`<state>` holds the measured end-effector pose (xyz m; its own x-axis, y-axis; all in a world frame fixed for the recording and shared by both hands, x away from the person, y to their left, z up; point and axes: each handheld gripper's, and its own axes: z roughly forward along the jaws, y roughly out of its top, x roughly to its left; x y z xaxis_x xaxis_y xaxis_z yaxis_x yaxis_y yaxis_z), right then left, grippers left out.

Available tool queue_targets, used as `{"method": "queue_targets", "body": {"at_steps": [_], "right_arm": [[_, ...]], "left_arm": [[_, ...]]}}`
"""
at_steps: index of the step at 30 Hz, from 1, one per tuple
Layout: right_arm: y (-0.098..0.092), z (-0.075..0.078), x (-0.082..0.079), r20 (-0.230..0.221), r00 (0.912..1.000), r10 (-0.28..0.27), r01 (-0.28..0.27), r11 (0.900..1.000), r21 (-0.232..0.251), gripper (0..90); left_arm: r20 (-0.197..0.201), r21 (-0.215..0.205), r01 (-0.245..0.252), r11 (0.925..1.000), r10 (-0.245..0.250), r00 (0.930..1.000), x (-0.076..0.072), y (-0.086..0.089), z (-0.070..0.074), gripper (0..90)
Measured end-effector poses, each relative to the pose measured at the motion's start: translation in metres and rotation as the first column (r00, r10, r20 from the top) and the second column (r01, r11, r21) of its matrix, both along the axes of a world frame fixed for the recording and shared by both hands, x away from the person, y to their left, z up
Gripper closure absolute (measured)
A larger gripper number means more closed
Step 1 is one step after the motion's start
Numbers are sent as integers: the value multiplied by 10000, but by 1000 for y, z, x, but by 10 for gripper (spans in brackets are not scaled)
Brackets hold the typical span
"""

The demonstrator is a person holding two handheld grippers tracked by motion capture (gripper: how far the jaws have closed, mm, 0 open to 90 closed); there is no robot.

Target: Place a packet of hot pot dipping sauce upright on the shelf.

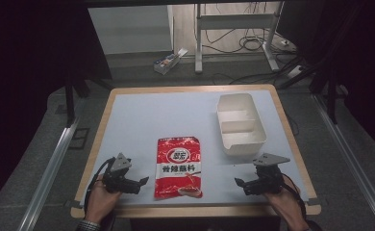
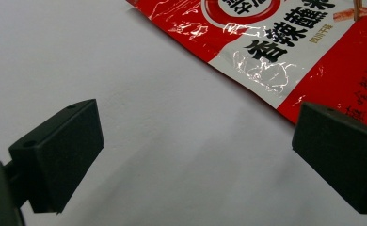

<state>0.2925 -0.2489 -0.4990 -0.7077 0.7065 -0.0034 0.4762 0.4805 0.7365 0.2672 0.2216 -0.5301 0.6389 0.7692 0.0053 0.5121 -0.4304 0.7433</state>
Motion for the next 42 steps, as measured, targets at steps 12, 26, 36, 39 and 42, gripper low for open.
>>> {"method": "queue_targets", "body": {"at_steps": [12,26,36,39,42], "right_arm": [[7,-11,1,-542,9984,157,-177,9992,-354,15],[16,-8,-4,-597,9980,211,-248,9977,-627,258],[31,-1,-5,-849,9911,1024,-1056,9938,-336,566],[42,4,-8,-662,9855,1560,-1580,9870,-275,787],[47,5,-8,-638,9822,1765,-1784,9836,-258,869]], "left_arm": [[-29,418,96,9991,-95,10000,0,-2,-3,35],[50,491,37,9988,-39,10000,0,-1,-3,38],[80,607,4,9982,-9,10000,0,-1,-3,38],[92,636,9,9980,-15,10000,0,-1,-3,37],[116,635,4,9980,-11,9999,0,-1,-3,37]]}}
